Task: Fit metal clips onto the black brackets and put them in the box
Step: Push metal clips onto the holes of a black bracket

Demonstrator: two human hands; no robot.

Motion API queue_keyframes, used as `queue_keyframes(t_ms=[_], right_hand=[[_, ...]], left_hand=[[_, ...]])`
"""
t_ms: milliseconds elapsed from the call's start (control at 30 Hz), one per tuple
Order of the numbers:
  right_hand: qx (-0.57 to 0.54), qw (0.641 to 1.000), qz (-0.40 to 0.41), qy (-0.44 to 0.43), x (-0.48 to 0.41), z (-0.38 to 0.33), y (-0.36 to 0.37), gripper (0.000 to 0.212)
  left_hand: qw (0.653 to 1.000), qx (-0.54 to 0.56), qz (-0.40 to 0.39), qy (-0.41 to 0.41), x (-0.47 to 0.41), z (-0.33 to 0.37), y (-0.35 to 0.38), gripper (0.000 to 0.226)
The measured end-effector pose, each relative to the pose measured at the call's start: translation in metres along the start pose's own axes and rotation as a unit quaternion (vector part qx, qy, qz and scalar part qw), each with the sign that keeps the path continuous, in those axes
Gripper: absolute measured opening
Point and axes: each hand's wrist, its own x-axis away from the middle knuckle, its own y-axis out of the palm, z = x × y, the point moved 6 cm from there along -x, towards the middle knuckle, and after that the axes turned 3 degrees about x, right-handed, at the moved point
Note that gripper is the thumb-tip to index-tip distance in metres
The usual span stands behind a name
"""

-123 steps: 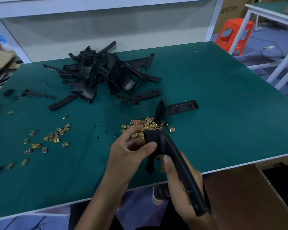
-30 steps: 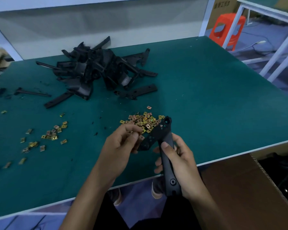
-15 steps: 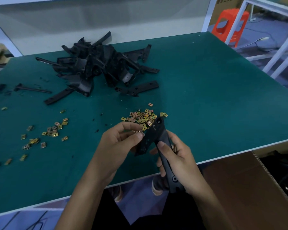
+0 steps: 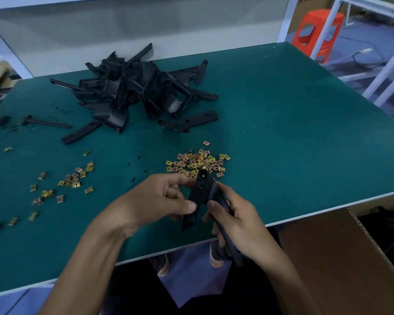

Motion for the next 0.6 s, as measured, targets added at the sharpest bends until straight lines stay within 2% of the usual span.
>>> queue_keyframes(t_ms=[267, 400, 467, 533, 600], right_hand=[[-0.066, 0.995, 0.069, -0.006, 0.002, 0.002, -0.005, 0.035], [-0.197, 0.976, 0.096, 0.008, 0.002, 0.004, -0.009, 0.025], [-0.248, 0.963, 0.108, 0.014, 0.002, 0.004, -0.013, 0.026], [-0.279, 0.953, 0.113, 0.019, 0.002, 0.004, -0.015, 0.03], [-0.29, 0.949, 0.118, 0.026, 0.002, 0.004, -0.017, 0.035]], left_hand=[[0.999, -0.05, 0.005, 0.021, -0.014, 0.018, 0.007, 0.026], [0.999, -0.014, -0.019, 0.048, -0.026, 0.03, 0.012, 0.014], [0.994, -0.058, 0.059, 0.07, -0.049, 0.033, 0.011, 0.022], [0.953, -0.221, 0.173, 0.118, -0.078, 0.04, 0.011, 0.02], [0.888, -0.378, 0.208, 0.159, -0.107, 0.046, 0.024, 0.021]])
